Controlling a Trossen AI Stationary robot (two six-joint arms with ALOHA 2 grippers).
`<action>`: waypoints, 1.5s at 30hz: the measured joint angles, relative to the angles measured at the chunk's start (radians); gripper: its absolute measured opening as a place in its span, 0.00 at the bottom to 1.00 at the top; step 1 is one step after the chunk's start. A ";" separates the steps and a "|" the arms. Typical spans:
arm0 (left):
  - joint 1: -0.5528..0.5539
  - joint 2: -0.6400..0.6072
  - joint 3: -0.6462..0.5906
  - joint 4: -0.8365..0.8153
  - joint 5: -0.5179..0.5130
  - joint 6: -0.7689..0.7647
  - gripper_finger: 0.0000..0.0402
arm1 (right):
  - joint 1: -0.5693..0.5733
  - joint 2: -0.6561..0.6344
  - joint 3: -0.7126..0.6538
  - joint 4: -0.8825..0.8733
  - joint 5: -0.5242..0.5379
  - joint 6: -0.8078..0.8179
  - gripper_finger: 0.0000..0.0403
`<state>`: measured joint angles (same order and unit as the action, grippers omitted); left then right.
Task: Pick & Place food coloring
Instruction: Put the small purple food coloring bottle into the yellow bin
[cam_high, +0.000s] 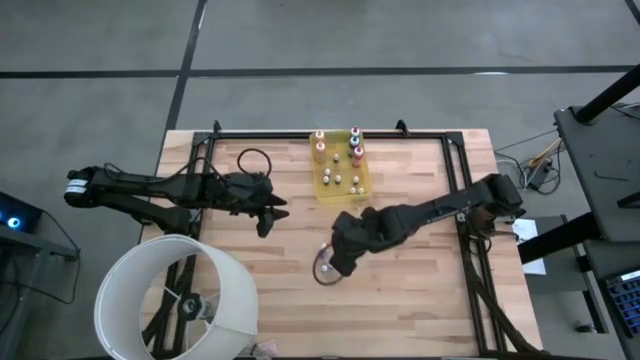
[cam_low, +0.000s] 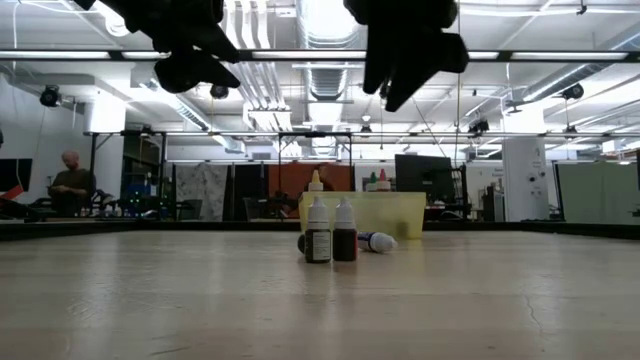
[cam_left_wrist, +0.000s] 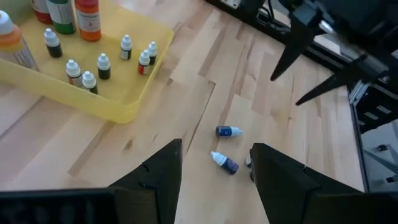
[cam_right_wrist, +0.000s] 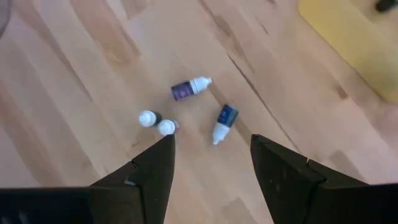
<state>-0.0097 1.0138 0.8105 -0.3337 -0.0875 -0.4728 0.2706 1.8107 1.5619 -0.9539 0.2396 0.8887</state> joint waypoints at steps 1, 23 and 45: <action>0.000 0.000 0.000 0.002 0.000 -0.005 0.40 | 0.010 0.000 -0.008 0.001 0.004 0.019 0.50; 0.001 0.316 0.163 -0.070 0.191 -0.005 0.40 | 0.066 -0.143 -0.031 -0.003 0.038 0.075 0.50; -0.025 0.706 0.574 -0.377 0.167 -0.453 0.40 | 0.001 -0.544 -0.066 -0.389 0.261 -0.080 0.50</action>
<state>-0.0350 1.7201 1.3843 -0.7111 0.0799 -0.9253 0.2720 1.2663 1.4955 -1.3427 0.5005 0.8091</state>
